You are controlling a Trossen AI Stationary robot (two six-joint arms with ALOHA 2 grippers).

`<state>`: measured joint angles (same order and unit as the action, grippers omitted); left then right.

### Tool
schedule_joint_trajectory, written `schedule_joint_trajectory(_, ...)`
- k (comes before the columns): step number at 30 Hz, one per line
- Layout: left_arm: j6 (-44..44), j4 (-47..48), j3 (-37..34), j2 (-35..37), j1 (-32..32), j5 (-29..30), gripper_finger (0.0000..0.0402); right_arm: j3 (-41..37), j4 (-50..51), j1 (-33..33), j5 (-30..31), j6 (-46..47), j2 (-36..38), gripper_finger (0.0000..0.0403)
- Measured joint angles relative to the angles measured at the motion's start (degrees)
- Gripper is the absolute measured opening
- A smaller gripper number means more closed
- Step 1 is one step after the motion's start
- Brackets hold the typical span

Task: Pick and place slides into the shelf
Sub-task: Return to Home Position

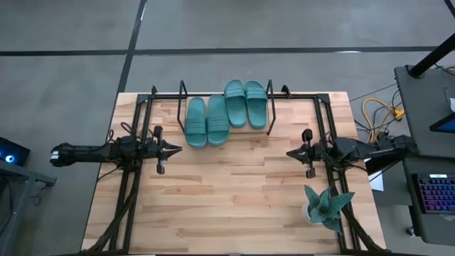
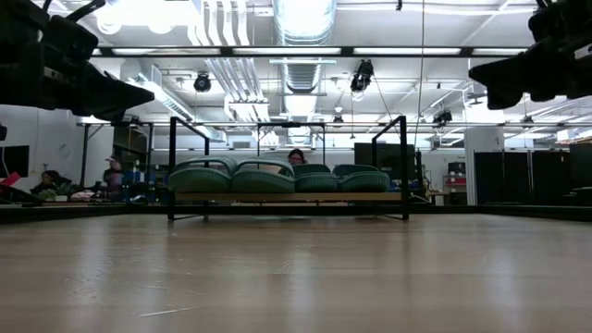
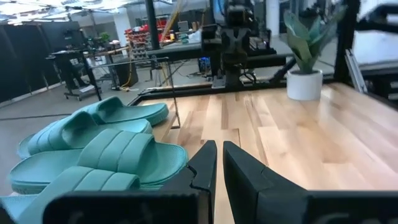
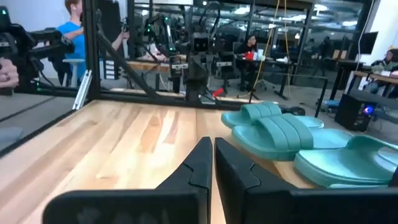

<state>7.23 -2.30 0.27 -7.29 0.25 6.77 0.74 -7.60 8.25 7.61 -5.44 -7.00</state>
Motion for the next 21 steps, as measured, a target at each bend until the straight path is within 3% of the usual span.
schedule_joint_trajectory(9,-3.4,-0.1,0.0,2.0,0.0,0.7,0.0013,-0.2,4.4,0.0,1.5,0.9,1.3,0.0009)
schedule_joint_trajectory(15,-5.4,0.6,0.0,3.6,0.0,-7.8,0.0013,-0.2,4.0,0.0,1.5,0.6,1.3,0.0009)
schedule_joint_trajectory(21,-5.3,1.0,0.0,4.3,0.0,-8.7,0.0013,-0.2,4.0,0.0,1.5,0.5,1.3,0.0009)
